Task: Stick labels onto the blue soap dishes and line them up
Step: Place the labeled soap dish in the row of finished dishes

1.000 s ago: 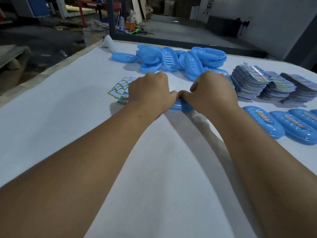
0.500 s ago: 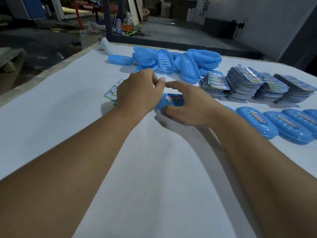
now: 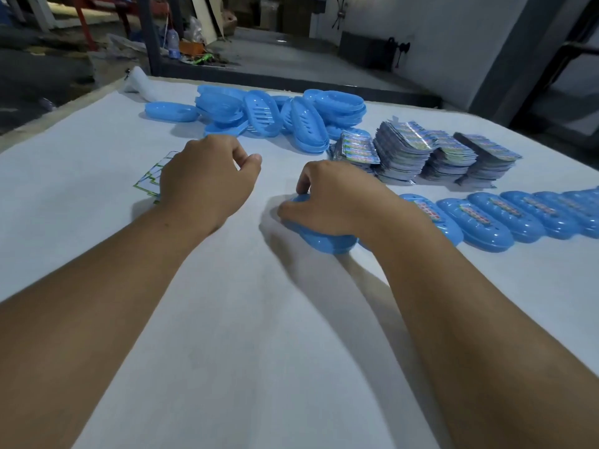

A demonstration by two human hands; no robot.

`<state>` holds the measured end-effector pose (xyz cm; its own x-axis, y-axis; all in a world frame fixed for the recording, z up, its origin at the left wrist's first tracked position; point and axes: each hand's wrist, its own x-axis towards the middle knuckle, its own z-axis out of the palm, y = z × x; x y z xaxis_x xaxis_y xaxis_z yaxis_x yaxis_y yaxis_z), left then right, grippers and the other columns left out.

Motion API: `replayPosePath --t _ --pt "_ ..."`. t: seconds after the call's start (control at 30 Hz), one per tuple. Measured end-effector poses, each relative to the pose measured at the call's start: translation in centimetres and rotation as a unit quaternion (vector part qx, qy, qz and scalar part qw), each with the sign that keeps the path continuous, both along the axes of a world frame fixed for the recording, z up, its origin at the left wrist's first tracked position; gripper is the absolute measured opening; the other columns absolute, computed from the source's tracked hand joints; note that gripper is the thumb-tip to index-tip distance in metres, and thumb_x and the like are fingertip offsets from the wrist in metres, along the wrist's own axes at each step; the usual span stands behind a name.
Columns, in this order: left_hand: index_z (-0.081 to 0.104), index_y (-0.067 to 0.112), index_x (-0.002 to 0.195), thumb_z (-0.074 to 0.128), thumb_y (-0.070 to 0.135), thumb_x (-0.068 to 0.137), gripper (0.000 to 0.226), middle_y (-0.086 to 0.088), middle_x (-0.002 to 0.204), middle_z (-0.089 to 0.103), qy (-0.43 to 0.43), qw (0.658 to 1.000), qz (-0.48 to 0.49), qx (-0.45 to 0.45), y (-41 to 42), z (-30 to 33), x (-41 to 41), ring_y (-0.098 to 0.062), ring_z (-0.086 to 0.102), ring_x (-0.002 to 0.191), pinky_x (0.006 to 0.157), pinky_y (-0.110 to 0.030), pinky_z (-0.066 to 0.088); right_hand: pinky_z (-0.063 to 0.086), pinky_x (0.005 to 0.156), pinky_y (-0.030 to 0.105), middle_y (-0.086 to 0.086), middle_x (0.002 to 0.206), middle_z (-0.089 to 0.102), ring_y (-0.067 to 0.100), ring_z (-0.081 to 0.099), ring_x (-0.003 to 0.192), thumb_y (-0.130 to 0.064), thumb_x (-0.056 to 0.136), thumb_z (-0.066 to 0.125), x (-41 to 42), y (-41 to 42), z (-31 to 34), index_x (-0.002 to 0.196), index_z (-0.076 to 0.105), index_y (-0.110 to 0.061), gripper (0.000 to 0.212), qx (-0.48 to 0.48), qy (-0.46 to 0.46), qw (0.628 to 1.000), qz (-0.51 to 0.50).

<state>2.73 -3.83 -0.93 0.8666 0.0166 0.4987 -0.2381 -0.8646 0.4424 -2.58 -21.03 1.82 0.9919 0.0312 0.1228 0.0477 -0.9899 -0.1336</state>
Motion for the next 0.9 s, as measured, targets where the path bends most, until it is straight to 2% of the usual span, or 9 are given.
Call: replayPosePath --t 0.23,0.37,0.6,0.77,0.9 --pt "0.061 0.027 0.079 0.057 0.054 0.091 0.030 -0.002 0.089 0.068 0.028 1.000 -0.005 -0.004 -0.1 0.3 -0.4 -0.030 0.059 0.084 0.073 -0.039 0.048 0.053 0.085 0.038 0.001 0.111 0.066 0.029 0.061 0.103 -0.055 0.081 0.067 -0.4 -0.4 0.3 0.112 0.066 -0.023 0.045 0.003 -0.004 1.000 0.006" --pt "0.063 0.026 0.081 0.057 0.054 0.092 0.031 -0.003 0.090 0.068 0.035 0.999 -0.007 -0.003 -0.2 0.6 -0.8 -0.030 0.059 0.085 0.075 -0.040 0.049 0.053 0.093 0.038 -0.006 0.117 0.065 0.023 0.059 0.109 -0.060 0.078 0.070 -0.7 -0.8 0.6 0.121 0.064 -0.033 0.052 0.036 0.029 0.999 0.028" --pt "0.063 0.027 0.083 0.056 0.054 0.093 0.029 -0.001 0.088 0.066 0.050 0.999 -0.013 -0.001 -0.4 0.9 -1.3 -0.028 0.058 0.083 0.075 -0.039 0.049 0.052 0.083 0.034 -0.010 0.117 0.059 0.018 0.056 0.106 -0.054 0.074 0.074 -0.9 -1.5 1.1 0.125 0.062 -0.036 0.055 0.078 0.054 0.995 0.031" --pt "0.059 0.027 0.080 0.056 0.054 0.093 0.030 -0.001 0.087 0.065 0.061 0.998 -0.018 0.000 -0.3 1.0 -1.5 -0.029 0.059 0.085 0.079 -0.041 0.050 0.044 0.067 0.028 -0.009 0.118 0.057 0.020 0.056 0.104 -0.033 0.079 0.072 -0.9 -2.9 1.7 0.133 0.059 -0.035 0.056 0.072 0.070 0.995 0.008" --pt "0.058 0.028 0.078 0.057 0.054 0.093 0.030 -0.002 0.088 0.065 0.068 0.997 -0.024 0.002 -0.4 1.1 -1.7 -0.030 0.060 0.086 0.082 -0.044 0.052 0.054 0.080 0.033 0.005 0.124 0.065 0.029 0.062 0.109 -0.019 0.080 0.063 -1.0 -3.8 1.8 0.130 0.063 -0.020 0.050 0.053 0.080 0.995 -0.030"
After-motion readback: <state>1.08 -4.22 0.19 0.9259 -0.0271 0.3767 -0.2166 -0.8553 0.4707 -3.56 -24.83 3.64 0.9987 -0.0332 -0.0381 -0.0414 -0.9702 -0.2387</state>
